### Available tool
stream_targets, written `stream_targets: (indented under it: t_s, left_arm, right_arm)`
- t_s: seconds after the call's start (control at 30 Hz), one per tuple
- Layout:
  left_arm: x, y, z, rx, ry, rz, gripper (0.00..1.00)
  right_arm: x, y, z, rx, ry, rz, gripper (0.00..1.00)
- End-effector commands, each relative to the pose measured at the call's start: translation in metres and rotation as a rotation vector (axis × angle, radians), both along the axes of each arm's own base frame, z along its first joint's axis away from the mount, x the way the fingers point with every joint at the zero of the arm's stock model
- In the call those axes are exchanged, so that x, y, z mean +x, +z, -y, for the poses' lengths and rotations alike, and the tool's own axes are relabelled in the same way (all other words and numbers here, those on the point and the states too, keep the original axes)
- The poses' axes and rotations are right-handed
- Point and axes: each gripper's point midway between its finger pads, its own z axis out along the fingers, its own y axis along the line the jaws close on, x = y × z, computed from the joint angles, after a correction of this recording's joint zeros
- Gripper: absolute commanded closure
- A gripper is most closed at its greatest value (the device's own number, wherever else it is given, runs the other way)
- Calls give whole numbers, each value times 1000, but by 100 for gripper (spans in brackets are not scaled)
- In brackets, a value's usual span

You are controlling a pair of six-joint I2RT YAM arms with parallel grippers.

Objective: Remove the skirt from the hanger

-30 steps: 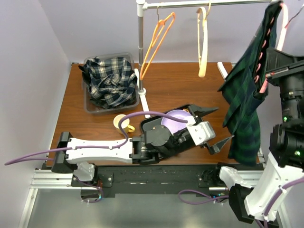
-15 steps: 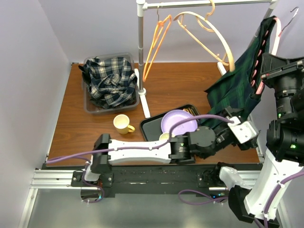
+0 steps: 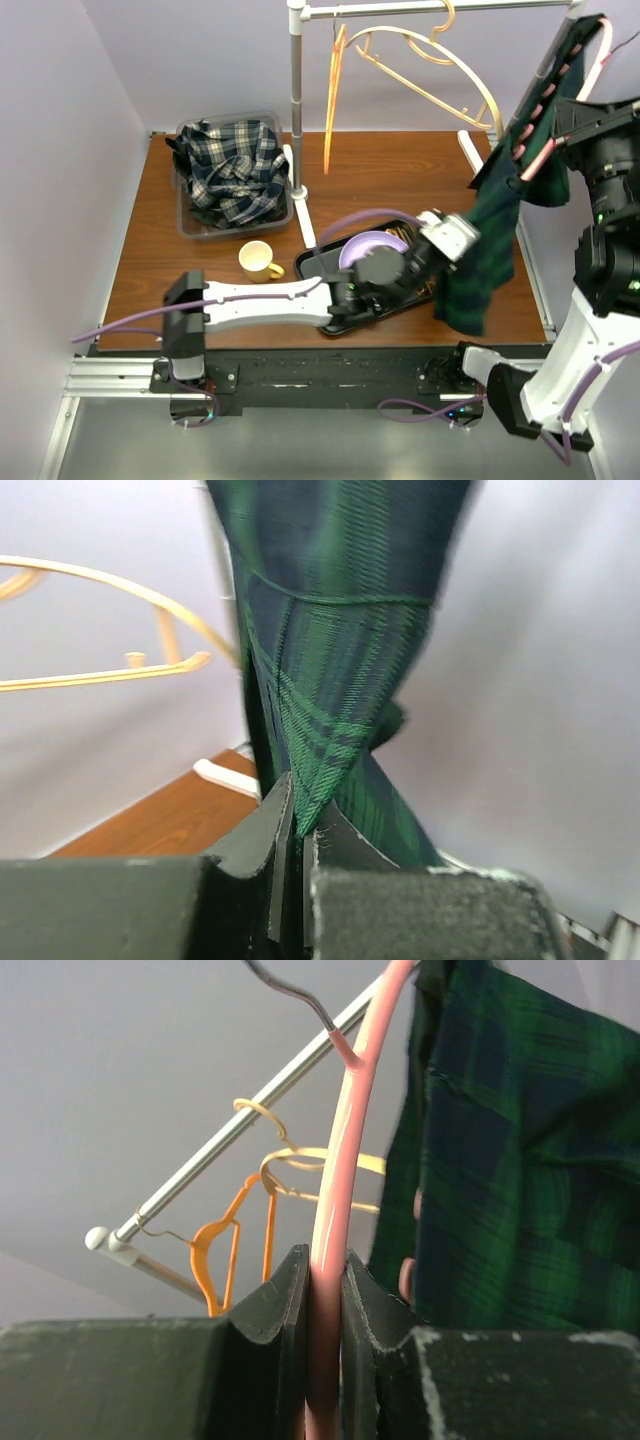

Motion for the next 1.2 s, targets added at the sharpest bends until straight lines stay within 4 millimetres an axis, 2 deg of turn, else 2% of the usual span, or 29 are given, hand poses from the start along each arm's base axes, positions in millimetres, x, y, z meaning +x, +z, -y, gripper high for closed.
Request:
stream_targets:
  t_s: [0.0, 0.13, 0.2, 0.3, 0.33, 0.37, 0.43, 0.8, 0.83, 0.93, 1.07, 1.1, 1.17]
  left_arm:
    - [26, -61, -27, 97, 104, -82, 100]
    - [32, -57, -38, 81, 129, -60, 100]
    - [40, -60, -42, 90, 158, -60, 100]
    - [56, -65, -54, 89, 211, -75, 100]
    - [64, -73, -61, 98, 233, -85, 100]
    - [67, -74, -65, 85, 239, -96, 100]
    - [74, -77, -76, 78, 261, -106, 100]
    - [76, -70, -113, 70, 312, -90, 100]
    - [76, -76, -116, 81, 318, -93, 100]
    - [76, -80, -127, 77, 322, -90, 100]
    - [77, -71, -136, 54, 328, -85, 100]
    - [77, -67, -136, 46, 327, -80, 100]
    - [74, -45, -134, 11, 303, -53, 100]
  right_arm:
    - [-35, 119, 9, -65, -89, 436, 100]
    - [-24, 122, 10, -56, -78, 454, 100]
    - [-22, 123, 13, -58, -89, 458, 100]
    - [-32, 134, 19, -79, -140, 483, 100]
    - [-34, 136, 20, -85, -152, 487, 100]
    - [-42, 143, 20, -93, -163, 511, 100]
    - [-41, 144, 26, -95, -197, 510, 100]
    - [-40, 151, 48, -111, -318, 523, 100]
    - [-35, 150, 52, -114, -333, 512, 100]
    - [-39, 155, 58, -127, -376, 523, 100]
    - [-33, 155, 52, -121, -334, 529, 100]
    - [-29, 154, 43, -136, -278, 526, 100]
    - [-17, 148, 31, -139, -199, 516, 100]
